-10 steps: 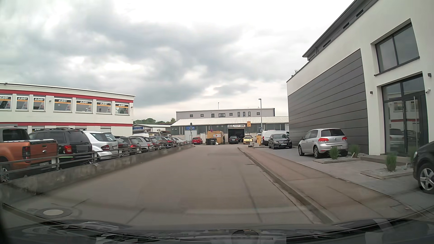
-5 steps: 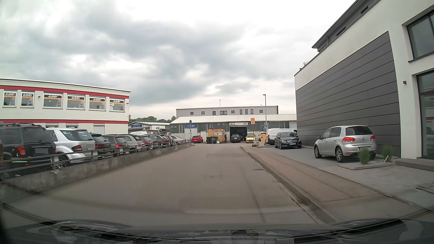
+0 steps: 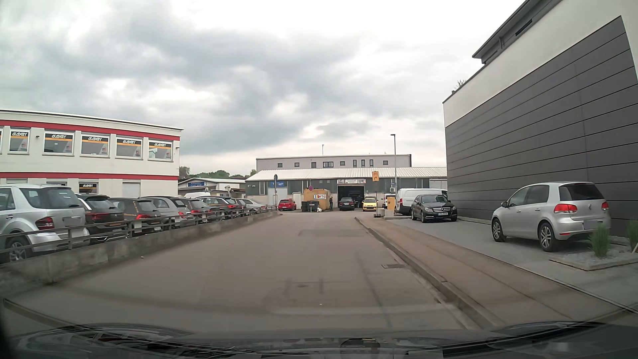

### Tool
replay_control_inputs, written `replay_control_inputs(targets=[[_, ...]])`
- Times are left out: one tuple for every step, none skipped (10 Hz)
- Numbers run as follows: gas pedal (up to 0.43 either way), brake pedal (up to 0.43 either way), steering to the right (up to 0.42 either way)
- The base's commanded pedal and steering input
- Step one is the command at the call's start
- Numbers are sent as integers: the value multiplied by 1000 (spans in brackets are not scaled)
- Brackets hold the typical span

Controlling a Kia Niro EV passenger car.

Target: Follow the waypoints while adhering to traffic rules and regulations

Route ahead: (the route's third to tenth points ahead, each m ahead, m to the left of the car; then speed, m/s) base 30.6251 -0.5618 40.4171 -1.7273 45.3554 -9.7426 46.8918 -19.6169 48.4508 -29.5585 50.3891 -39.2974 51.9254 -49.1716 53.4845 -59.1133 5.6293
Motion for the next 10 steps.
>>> replay_control_inputs(targets=[[28,0,14],[8,0,13],[0,0,13],[0,0,12],[0,0,11],[0,0,9],[0,0,0],[0,0,-9],[0,0,-11],[0,0,-11]])
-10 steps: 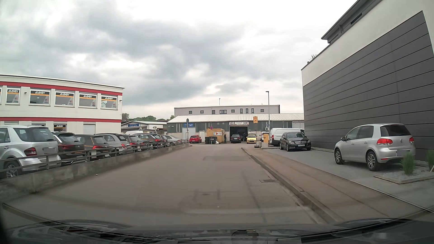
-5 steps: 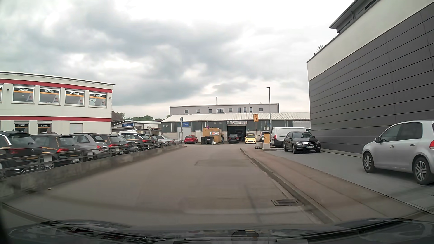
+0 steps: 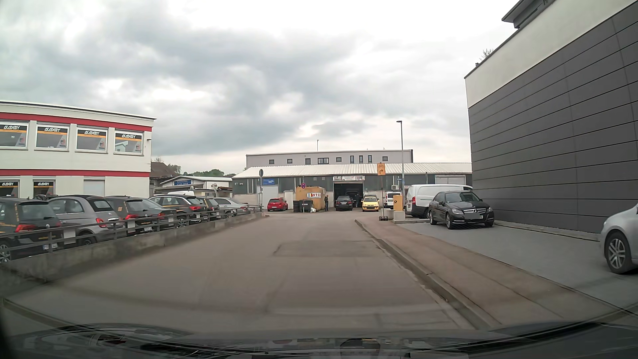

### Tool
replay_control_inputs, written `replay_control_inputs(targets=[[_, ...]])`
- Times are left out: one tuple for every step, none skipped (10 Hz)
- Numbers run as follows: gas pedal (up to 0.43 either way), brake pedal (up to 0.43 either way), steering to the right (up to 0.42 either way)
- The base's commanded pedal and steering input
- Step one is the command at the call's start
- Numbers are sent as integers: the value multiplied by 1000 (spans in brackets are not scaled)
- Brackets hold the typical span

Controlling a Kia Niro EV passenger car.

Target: Follow the waypoints while adhering to traffic rules and regulations

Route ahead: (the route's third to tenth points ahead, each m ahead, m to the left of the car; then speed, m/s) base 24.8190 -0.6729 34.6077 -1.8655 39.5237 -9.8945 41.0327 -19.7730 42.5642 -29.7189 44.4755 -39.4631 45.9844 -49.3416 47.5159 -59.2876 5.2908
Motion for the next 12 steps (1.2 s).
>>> replay_control_inputs(targets=[[0,0,-11],[0,0,-11],[0,0,-11],[0,0,-11],[0,0,-12],[0,0,-12],[0,0,-12],[0,0,-12],[0,0,-10],[0,0,-7],[0,0,-8],[0,0,-8]])
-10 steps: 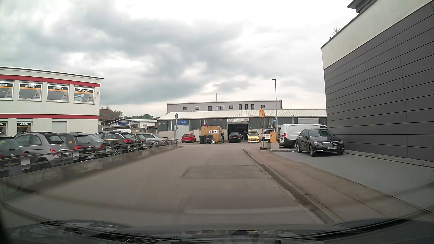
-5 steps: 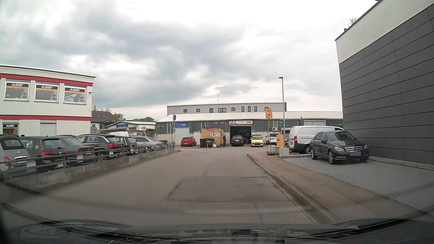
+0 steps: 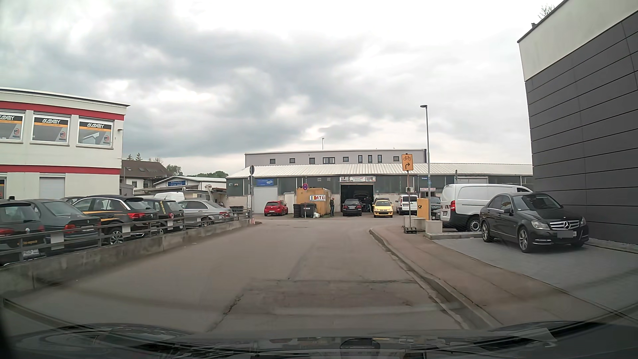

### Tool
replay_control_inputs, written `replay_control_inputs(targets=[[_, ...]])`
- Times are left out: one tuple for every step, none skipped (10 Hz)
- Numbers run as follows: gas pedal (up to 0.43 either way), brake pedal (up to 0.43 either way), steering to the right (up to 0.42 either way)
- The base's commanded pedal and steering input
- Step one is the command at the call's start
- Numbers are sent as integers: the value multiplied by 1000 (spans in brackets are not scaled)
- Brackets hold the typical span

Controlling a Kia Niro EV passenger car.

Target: Follow the waypoints while adhering to traffic rules and regulations

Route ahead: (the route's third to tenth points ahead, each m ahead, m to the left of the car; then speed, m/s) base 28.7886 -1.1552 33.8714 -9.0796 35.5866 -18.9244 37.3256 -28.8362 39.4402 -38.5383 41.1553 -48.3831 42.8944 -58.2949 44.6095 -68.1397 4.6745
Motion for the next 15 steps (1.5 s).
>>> replay_control_inputs(targets=[[0,0,-8],[0,0,-8],[0,0,-8],[0,0,-4],[0,0,-3],[0,0,-3],[0,0,-4],[0,0,-4],[0,0,-4],[0,0,-4],[0,0,-4],[0,0,-3],[0,0,-3],[0,0,-3],[0,0,-3]])
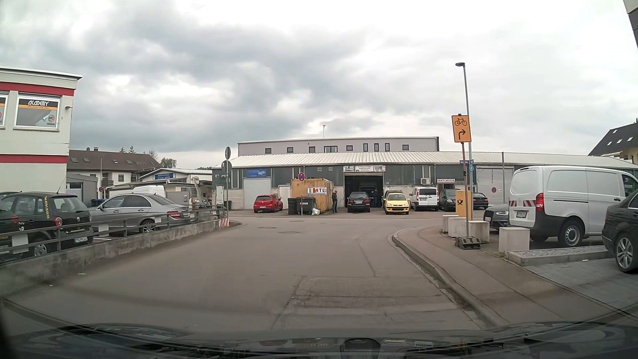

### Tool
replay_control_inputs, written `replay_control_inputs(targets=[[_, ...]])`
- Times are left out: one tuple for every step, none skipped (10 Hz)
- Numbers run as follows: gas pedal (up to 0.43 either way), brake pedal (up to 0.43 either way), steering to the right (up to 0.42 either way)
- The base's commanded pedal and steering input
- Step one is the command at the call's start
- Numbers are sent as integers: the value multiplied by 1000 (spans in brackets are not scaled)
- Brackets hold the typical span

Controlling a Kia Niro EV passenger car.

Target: Follow the waypoints while adhering to traffic rules and regulations

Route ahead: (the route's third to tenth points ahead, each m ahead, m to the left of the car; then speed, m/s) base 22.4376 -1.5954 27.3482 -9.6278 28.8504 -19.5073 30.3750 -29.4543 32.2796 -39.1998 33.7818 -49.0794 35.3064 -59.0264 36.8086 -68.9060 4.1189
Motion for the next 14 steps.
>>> replay_control_inputs(targets=[[0,0,-3],[0,0,-3],[0,0,-3],[0,0,-2],[0,0,0],[0,0,-3],[0,0,-6],[0,0,-4],[0,0,-3],[0,0,-3],[0,0,-3],[0,0,0],[0,0,0],[0,0,0]])
